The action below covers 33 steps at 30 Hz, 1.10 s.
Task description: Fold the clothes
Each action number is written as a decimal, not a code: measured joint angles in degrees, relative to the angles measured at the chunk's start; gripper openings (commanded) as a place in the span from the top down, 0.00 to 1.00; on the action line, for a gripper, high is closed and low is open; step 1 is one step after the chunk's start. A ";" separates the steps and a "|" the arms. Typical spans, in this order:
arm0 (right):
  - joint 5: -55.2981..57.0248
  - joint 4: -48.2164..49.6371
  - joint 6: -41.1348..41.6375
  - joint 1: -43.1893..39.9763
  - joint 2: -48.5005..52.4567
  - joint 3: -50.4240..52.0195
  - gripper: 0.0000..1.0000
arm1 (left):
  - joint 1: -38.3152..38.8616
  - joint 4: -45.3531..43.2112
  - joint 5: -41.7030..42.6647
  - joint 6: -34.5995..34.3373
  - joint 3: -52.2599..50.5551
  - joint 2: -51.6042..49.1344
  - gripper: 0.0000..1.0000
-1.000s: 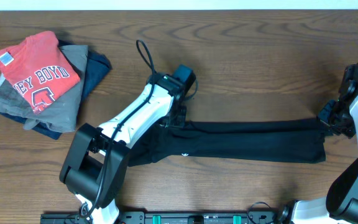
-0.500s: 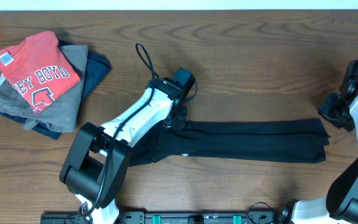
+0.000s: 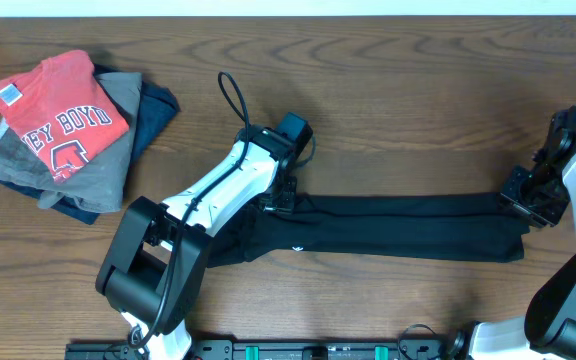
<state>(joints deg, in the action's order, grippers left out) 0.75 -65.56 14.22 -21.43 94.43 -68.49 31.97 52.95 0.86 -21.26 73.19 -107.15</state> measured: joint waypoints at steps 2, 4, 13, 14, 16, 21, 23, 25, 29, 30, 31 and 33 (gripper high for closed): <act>-1.66 0.11 -1.84 0.00 0.00 0.00 0.61 | 0.00 0.61 0.00 0.00 0.00 0.00 0.41; -2.82 0.96 -3.32 0.00 0.04 0.04 0.61 | 0.00 1.11 0.00 0.00 0.00 0.00 0.40; -3.85 6.10 -5.09 -0.85 6.36 4.09 0.66 | -0.02 2.82 0.00 0.02 0.00 0.00 0.35; -3.37 6.56 -4.92 -1.38 7.65 4.98 0.66 | -0.02 2.84 0.00 0.02 0.00 0.00 0.35; -1.97 6.73 -4.31 -2.78 9.38 6.10 0.66 | -0.02 3.02 0.00 0.02 0.00 0.00 0.35; 0.37 6.73 -2.38 -6.93 10.67 6.75 0.64 | -0.04 3.67 0.00 0.02 0.00 0.00 0.34; -0.42 6.34 -2.29 -8.13 10.47 6.67 0.62 | -0.09 3.72 0.00 0.02 0.00 0.00 0.34; -1.62 5.79 -2.73 -8.63 9.86 6.38 0.58 | -0.33 3.89 0.00 0.04 0.00 0.00 0.34; -3.04 3.39 -4.37 -8.72 6.08 4.50 0.34 | -1.84 4.76 0.02 0.04 0.00 0.02 0.32; -3.37 3.19 -4.72 -8.72 4.66 4.02 0.25 | -2.49 5.22 0.04 0.07 0.02 0.13 0.30; -3.48 3.04 -4.79 -8.72 3.41 3.61 0.24 | -3.34 5.81 0.04 0.15 0.02 0.35 0.26; -3.78 2.97 -6.34 -8.72 0.44 2.84 0.25 | -5.11 6.78 0.04 0.33 0.02 1.44 0.10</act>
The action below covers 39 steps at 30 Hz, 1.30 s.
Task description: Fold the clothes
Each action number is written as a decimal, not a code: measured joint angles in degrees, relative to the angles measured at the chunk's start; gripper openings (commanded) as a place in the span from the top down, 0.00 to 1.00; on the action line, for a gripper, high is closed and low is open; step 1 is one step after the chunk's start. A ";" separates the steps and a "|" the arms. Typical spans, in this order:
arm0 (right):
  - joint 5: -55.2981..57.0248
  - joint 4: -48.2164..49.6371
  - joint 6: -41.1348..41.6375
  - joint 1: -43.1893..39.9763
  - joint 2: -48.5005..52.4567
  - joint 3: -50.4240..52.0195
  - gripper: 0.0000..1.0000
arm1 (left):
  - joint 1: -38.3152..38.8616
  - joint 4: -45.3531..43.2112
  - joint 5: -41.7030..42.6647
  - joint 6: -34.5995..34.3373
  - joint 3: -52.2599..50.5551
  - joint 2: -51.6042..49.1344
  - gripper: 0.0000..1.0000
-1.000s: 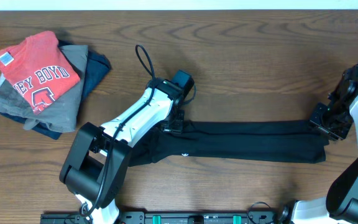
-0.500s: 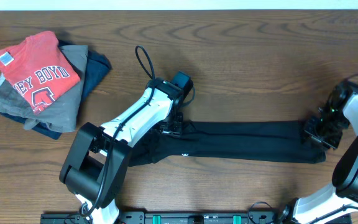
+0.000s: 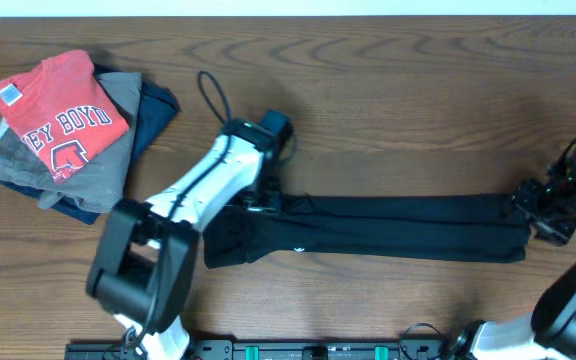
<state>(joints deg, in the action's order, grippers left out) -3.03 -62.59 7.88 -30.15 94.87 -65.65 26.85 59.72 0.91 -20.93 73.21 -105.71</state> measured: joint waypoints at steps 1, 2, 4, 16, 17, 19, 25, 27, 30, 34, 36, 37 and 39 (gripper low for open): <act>-0.11 0.00 -0.90 0.00 -1.07 -0.26 0.25 | -1.01 0.33 0.04 -0.07 0.00 1.03 0.07; -0.13 -0.13 -2.16 0.00 -1.95 -0.44 0.27 | -2.03 0.57 0.04 -0.09 0.00 2.29 0.05; -0.20 -0.39 -4.39 0.00 -2.47 -0.55 0.28 | -4.33 1.22 -0.02 -0.17 0.02 5.53 0.02; -0.13 11.63 -13.70 0.00 -2.05 8.20 0.31 | -11.69 4.39 -0.07 -0.13 1.07 13.60 0.01; -0.02 13.03 -14.14 0.00 -2.01 9.35 0.31 | -11.72 4.50 -0.07 -0.13 1.09 13.60 0.01; 0.22 15.82 -14.86 0.00 -1.92 11.82 0.31 | -11.76 4.59 -0.04 -0.13 1.09 13.60 0.01; 1.95 21.29 -15.85 0.00 -1.90 16.68 0.28 | -11.76 5.05 -0.04 -0.13 1.07 13.60 0.01; 2.67 22.71 -15.91 0.00 -1.90 17.64 0.29 | -11.76 5.27 -0.07 -0.13 1.09 13.60 0.01; 2.71 24.70 -16.06 0.00 -1.90 18.78 0.34 | -11.76 5.84 -0.04 -0.13 1.09 13.60 0.01; 1.81 25.31 -16.28 0.00 -1.92 19.02 0.42 | -11.76 6.10 -0.04 -0.13 1.09 13.60 0.01; 1.11 25.51 -16.96 0.00 -1.92 19.06 0.50 | -11.76 6.10 -0.04 -0.13 1.09 13.60 0.01; 0.63 25.64 -17.14 0.00 -1.92 19.10 0.57 | -11.76 6.10 -0.04 -0.13 1.09 13.60 0.01; -0.17 25.70 -17.59 0.00 -1.92 19.19 0.71 | -11.76 6.14 -0.04 -0.13 1.09 13.60 0.01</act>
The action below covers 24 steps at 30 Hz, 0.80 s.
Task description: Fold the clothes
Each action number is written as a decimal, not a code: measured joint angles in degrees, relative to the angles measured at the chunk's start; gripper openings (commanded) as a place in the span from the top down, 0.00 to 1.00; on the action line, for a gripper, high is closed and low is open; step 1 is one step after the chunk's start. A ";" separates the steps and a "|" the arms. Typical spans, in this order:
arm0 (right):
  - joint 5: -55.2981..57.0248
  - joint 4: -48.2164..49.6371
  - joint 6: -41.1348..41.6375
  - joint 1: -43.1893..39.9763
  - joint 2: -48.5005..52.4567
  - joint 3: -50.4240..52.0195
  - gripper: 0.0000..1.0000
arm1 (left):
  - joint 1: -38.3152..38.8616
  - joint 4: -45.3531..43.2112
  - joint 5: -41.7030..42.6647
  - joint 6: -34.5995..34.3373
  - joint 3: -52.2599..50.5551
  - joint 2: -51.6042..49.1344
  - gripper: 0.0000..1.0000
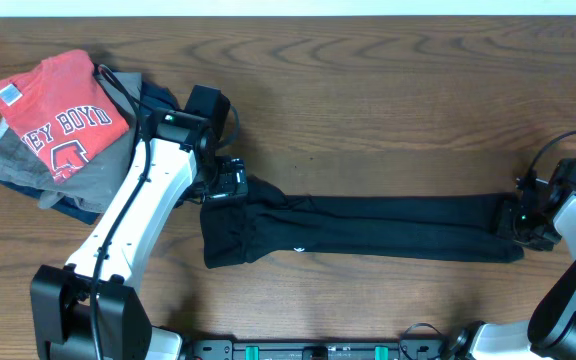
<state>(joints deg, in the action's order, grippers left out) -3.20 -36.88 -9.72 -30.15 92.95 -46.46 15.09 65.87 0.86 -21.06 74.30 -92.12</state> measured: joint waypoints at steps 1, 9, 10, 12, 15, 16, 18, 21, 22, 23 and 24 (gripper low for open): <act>-0.35 0.02 -0.13 0.00 0.00 0.02 0.77 | 0.00 0.13 0.00 0.00 0.00 0.00 0.01; -0.72 1.40 0.22 0.00 -0.02 0.02 0.99 | 0.00 1.09 -0.02 0.00 0.00 0.00 0.01; -0.24 1.64 0.50 0.00 -0.02 -0.02 0.99 | 0.00 1.09 0.00 0.00 0.00 0.00 0.01; 1.92 1.84 1.60 0.00 0.02 -0.52 0.99 | 0.00 1.11 -0.02 0.00 0.00 0.00 0.01; 5.42 0.68 2.80 0.00 0.42 -2.51 0.99 | 0.00 1.16 0.00 0.00 0.00 0.00 0.01; 6.49 -0.61 3.10 0.00 0.59 -4.02 0.99 | 0.00 1.18 0.00 0.00 -0.02 0.00 0.01; 7.80 -2.95 3.43 0.00 0.74 -7.15 0.99 | 0.00 1.18 0.00 0.00 0.00 0.00 0.01; 9.40 -7.08 3.65 0.17 0.76 -12.61 0.99 | 0.00 1.16 0.00 0.00 0.00 0.00 0.01; 9.90 -8.07 3.65 0.46 0.76 -14.25 0.99 | 0.00 1.14 -0.02 0.00 0.00 0.00 0.01; 10.49 -9.20 3.65 0.98 0.76 -15.85 0.99 | 0.00 1.11 0.00 0.00 0.00 0.00 0.01; 11.15 -10.38 3.65 1.84 0.76 -17.18 0.99 | 0.00 1.07 0.00 0.00 0.00 0.00 0.01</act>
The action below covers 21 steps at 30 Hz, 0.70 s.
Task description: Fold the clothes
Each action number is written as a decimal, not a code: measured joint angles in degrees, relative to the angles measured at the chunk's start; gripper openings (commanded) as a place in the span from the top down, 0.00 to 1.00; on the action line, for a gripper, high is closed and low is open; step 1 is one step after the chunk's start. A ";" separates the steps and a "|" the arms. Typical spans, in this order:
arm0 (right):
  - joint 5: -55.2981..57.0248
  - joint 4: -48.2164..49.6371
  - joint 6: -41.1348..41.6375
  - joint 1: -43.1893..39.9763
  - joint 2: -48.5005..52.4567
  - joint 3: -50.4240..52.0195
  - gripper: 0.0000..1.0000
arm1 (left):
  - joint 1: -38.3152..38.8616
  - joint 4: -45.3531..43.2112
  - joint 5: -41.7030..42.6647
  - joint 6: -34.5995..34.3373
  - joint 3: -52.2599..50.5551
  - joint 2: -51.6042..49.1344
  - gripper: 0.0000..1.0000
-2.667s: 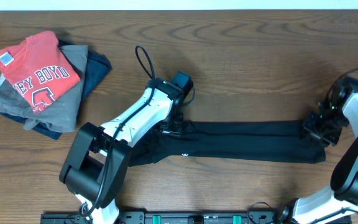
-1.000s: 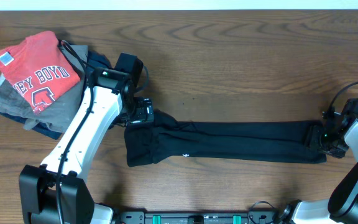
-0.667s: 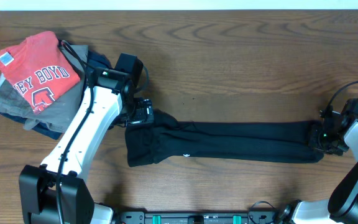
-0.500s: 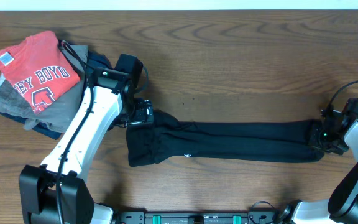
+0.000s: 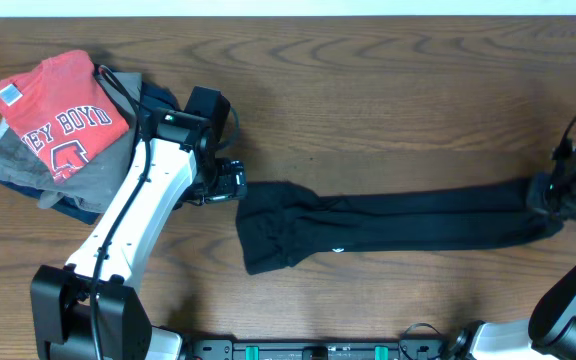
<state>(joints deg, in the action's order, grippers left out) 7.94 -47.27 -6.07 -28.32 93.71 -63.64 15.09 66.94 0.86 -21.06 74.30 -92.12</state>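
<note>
A pair of black pants [image 5: 398, 225] lies stretched out across the table, its wide waist end [image 5: 273, 228] to the left and its legs running right. My right gripper [image 5: 550, 197] is shut on the leg ends at the far right. My left gripper [image 5: 231, 184] sits just left of the waist's upper corner, apart from the cloth, and its fingers look open with nothing held.
A pile of folded clothes [image 5: 63, 130] lies at the far left, a red printed shirt on top of grey and navy pieces. The left arm [image 5: 133, 225] slants from the front edge up to it. Brown table top [image 5: 388, 90] surrounds the pants.
The pants have shifted to the right, the waist end now clear of my left gripper, which stayed in place and let go. My right gripper moved right and slightly back with the leg ends.
My left gripper first stood at the waist end near the table's middle, with the right at the leg ends. The left then moved the waist leftward, straightening the pants. Now the left has let go and the right has drawn the pants to the right.
</note>
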 measured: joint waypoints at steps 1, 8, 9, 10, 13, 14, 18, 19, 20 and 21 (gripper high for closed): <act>0.68 -1.40 0.00 1.20 0.00 -1.11 0.99 | 0.00 -0.07 0.00 0.00 -0.02 0.00 0.01; 2.54 -9.77 0.02 15.61 -0.02 -3.02 0.99 | 0.00 -0.09 0.00 0.00 0.00 0.00 0.01; 2.62 -11.10 0.02 17.94 -0.02 -3.02 0.99 | 0.00 -0.09 0.00 0.00 0.00 0.00 0.01; 2.60 -12.00 0.02 19.52 -0.02 -3.02 0.99 | 0.00 -0.15 0.00 0.00 -0.02 0.00 0.01; 2.71 -14.69 1.03 25.55 -0.02 -3.02 0.99 | 0.00 -0.39 0.00 0.00 -0.02 0.00 0.01; 2.73 -15.26 1.62 26.99 -0.02 -3.02 0.98 | 0.00 -0.52 0.00 0.00 0.00 0.00 0.01; 2.58 -16.57 4.94 33.48 -0.02 -3.02 0.96 | 0.00 -0.74 0.00 0.00 0.00 0.00 0.01; 2.36 -16.61 5.53 34.58 -0.02 -3.02 0.96 | 0.00 -0.74 0.00 0.00 0.00 0.00 0.01; 2.05 -16.63 5.95 35.71 -0.02 -3.02 0.96 | 0.00 -0.70 0.00 0.00 0.00 0.00 0.01; 1.64 -16.63 6.47 36.94 -0.02 -2.99 0.96 | 0.00 -0.63 0.00 0.00 0.00 0.00 0.01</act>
<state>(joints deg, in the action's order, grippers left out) 9.58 -63.90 0.40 8.62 93.69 -66.63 15.09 66.30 0.86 -21.06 74.30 -92.12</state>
